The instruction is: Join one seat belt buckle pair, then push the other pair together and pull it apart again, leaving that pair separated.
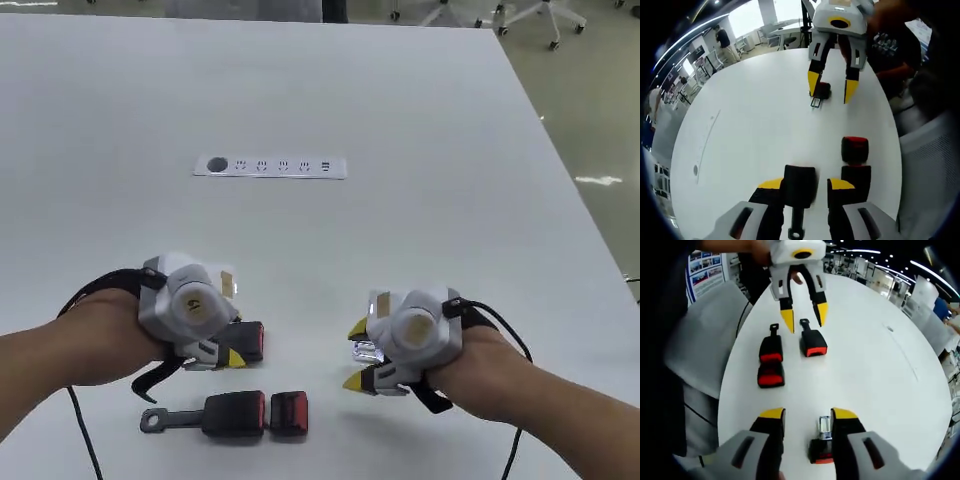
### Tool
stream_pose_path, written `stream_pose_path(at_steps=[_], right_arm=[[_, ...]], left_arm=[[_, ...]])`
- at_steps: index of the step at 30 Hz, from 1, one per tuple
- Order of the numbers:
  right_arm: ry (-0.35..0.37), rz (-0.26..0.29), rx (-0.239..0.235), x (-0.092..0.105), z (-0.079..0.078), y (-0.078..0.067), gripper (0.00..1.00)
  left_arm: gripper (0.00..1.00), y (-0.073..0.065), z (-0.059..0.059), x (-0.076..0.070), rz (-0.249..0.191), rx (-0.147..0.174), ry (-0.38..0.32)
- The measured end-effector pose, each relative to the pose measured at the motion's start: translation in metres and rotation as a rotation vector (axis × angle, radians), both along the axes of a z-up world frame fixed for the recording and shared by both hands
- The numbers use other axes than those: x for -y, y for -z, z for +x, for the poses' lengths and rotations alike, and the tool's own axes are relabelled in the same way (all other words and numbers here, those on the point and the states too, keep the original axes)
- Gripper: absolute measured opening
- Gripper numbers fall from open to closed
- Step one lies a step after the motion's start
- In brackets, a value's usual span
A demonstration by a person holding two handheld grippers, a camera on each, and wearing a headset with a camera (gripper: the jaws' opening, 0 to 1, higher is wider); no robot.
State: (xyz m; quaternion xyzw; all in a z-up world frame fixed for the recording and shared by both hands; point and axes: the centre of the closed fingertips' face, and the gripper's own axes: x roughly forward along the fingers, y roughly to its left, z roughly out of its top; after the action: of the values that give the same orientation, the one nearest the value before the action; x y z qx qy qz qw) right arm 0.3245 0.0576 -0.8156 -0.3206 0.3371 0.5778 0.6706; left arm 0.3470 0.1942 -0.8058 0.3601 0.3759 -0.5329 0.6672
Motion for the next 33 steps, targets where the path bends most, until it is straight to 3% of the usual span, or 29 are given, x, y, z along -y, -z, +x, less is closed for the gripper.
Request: stream_pose_path(at_steps=[3, 4, 9, 20, 22, 23, 26, 28, 33], right_arm=[[0.019, -0.026, 0.009, 0.022, 0.016, 0.006, 0.36], [0.021, -0.027, 0.01, 0.027, 0.019, 0.007, 0.37], [0.048, -0.059, -0.001, 0.055, 0.028, 0.015, 0.37], [0.04, -0.065, -0.031, 0.057, 0.022, 0.018, 0.37], [0.024, -0.066, -0.028, 0.056, 0.02, 0.02, 0.37], [0.025, -0.069, -0.03, 0.057, 0.02, 0.021, 0.37], [0.027, -0.078, -0.037, 0.061, 0.019, 0.026, 0.37], [0.031, -0.085, -0.043, 0.064, 0.018, 0.03, 0.37], [0.029, -0.108, -0.061, 0.071, 0.014, 0.047, 0.36]], left_arm=[[0.34, 0.008, 0.005, -0.004, 0.006, -0.033, -0.008], [0.34, 0.01, 0.007, -0.003, -0.014, -0.058, -0.033], [0.34, 0.015, 0.017, -0.01, -0.013, -0.056, -0.032], [0.36, 0.021, 0.007, -0.011, 0.002, -0.08, -0.004], [0.36, 0.023, 0.005, -0.014, 0.036, -0.071, 0.009], [0.36, 0.024, 0.005, -0.015, 0.053, -0.053, 0.043], [0.36, 0.029, 0.005, -0.016, 0.047, -0.066, 0.023], [0.36, 0.033, 0.005, -0.023, 0.096, -0.042, 0.062], [0.37, 0.042, 0.007, -0.024, 0.089, -0.054, 0.035]])
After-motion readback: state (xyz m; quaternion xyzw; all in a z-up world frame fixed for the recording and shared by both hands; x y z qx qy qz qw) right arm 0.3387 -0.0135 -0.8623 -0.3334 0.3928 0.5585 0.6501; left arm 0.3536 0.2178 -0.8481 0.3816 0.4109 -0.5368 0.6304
